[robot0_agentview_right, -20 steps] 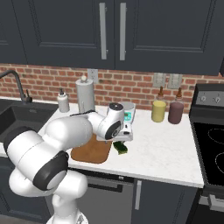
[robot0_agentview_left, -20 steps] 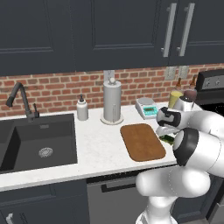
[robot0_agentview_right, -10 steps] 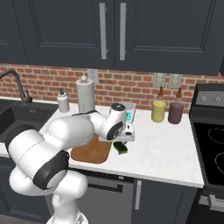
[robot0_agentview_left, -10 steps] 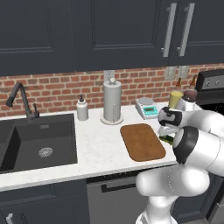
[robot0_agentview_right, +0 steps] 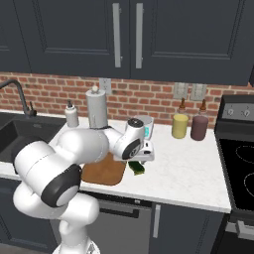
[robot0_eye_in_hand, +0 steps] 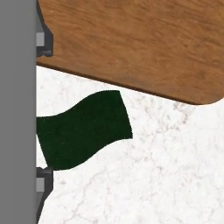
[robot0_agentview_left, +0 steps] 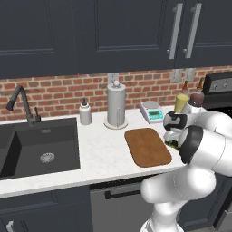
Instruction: Pick up the sponge from the counter and clean the cutting board by briefly scrubbing or pressing down on the cutting board. Once finished, release the sponge.
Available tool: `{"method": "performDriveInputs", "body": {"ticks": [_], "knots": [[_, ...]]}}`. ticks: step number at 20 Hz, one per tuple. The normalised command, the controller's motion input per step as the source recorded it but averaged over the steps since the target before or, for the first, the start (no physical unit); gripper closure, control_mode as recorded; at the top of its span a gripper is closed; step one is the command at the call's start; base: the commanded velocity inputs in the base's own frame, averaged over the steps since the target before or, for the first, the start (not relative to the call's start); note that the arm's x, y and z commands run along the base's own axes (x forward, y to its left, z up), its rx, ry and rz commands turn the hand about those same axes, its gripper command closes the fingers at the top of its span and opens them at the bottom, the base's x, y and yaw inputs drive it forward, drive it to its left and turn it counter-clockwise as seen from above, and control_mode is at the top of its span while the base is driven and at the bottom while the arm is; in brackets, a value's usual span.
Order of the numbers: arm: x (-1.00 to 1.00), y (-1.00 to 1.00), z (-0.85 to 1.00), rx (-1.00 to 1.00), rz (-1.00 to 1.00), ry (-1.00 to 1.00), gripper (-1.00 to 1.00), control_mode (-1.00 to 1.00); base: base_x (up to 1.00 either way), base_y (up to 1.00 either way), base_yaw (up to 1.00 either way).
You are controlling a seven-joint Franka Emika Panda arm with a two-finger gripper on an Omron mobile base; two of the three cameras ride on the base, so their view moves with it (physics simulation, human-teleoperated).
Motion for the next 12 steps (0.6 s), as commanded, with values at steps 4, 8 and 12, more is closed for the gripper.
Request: {"method": "performDriveInputs", "body": {"ticks": [4,8,12], "knots": [[0.07,-0.09,-0.04,0.00,0.00,0.00,-1.00,-1.00,0.00,0.00,0.00],[0.03,-0.09,0.00,0.00,0.00,0.01,-1.00,-1.00,0.00,0.00,0.00],[0.00,-0.02,0.00,0.00,0.00,0.01,-1.00,-1.00,0.00,0.00,0.00]]}}
